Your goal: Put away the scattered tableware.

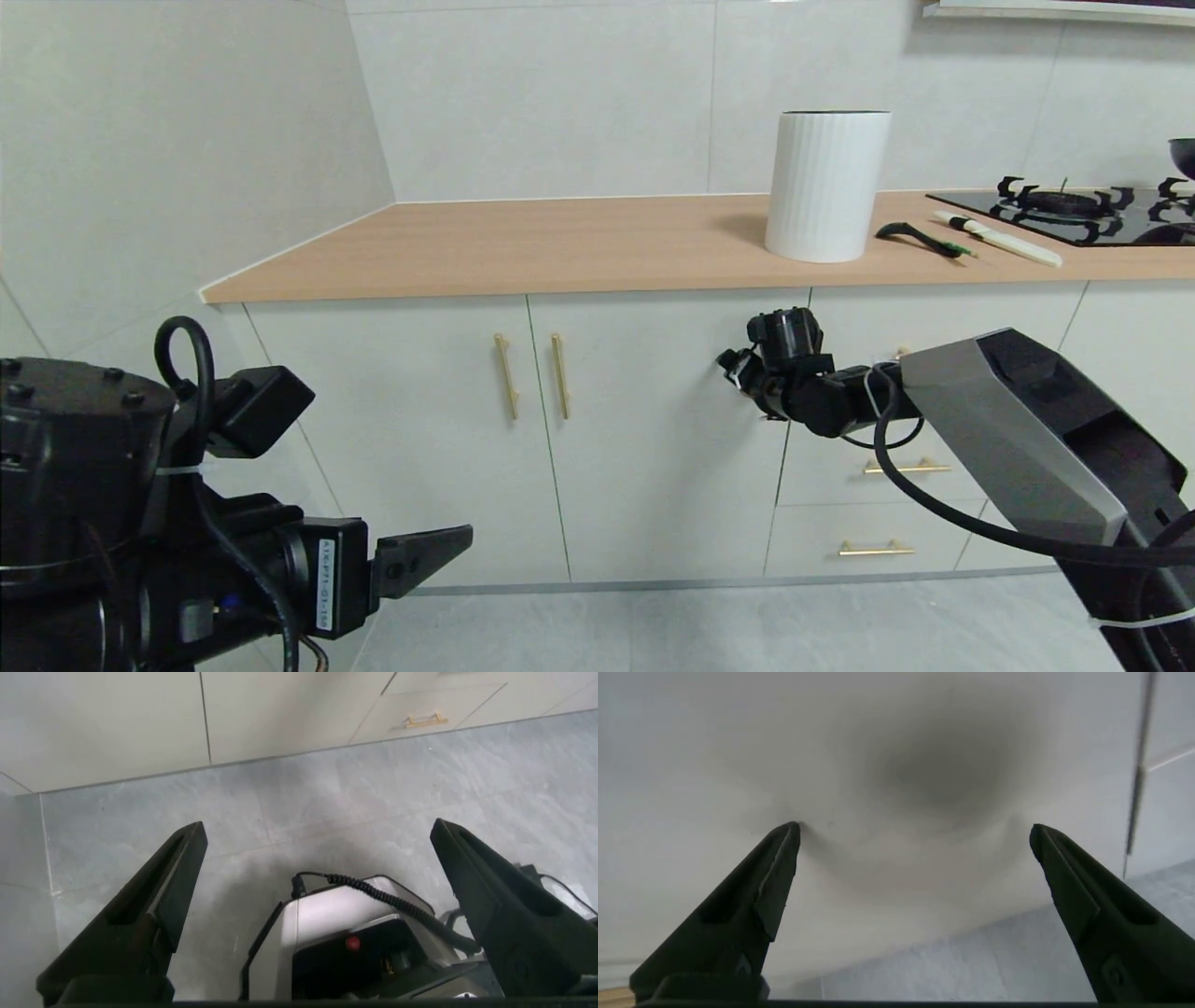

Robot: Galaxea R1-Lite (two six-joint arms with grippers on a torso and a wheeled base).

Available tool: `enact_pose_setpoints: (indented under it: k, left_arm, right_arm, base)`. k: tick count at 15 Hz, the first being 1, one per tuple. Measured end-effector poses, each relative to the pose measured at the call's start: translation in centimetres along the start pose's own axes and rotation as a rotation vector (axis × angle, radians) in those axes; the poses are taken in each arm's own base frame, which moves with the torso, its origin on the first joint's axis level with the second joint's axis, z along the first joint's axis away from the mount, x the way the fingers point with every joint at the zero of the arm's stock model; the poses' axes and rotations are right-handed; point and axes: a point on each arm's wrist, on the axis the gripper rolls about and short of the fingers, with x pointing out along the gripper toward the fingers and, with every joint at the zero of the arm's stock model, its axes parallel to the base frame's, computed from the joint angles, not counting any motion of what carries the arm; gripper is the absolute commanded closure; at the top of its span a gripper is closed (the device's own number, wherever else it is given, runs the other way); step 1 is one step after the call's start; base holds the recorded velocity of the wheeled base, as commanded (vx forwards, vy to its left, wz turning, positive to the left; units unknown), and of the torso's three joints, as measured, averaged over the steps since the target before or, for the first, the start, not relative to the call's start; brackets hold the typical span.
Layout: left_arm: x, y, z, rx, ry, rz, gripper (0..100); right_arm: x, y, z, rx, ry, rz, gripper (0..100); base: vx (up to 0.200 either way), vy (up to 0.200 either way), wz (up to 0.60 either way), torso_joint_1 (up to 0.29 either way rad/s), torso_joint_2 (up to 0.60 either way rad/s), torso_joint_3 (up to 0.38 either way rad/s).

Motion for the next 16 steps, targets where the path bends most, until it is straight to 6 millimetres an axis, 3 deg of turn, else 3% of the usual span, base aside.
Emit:
enact_pose_setpoints:
  k: [4, 7, 10, 13, 16]
  left_arm:
    - [-0.1, -0.1, 0.3, -0.007, -0.05, -0.017, 0]
    - [-0.6, 0.2, 0.6, -0.003, -0.125, -0.016, 0]
    - [-2.1, 0.8, 1.1, 0.02, -0.234, 0.02, 0]
    - [-5.0, 1.0, 1.7, 0.032, -0.357, 0.003, 0]
    - [-8.1, 1.6, 1.0, 0.039, -0.453, -0.022, 0]
  right_arm:
    - [-4.1, 1.3, 0.3, -0.018, 0.09, 0.058, 0]
    - [-9.6, 3.1, 1.6, -0.038, 0.12, 0.127, 0]
    - [-17.0, 3.7, 3.9, -0.1, 0.097, 0.203, 0]
    - [-25.7, 1.3, 6.1, -0.221, 0.018, 0.273, 0]
    - [-34.5, -3.0, 7.4, -0.349, -0.103, 0.33, 0]
  base:
    - [0.0, 0.0, 0.0, 0.0, 0.0, 0.0]
    - [0.0, 0.0, 0.0, 0.0, 0.0, 0.0]
    - [0.0, 0.0, 0.0, 0.0, 0.0, 0.0]
    - [0.0, 0.0, 0.0, 0.0, 0.0, 0.0]
    - [0.0, 0.0, 0.0, 0.0, 0.0, 0.0]
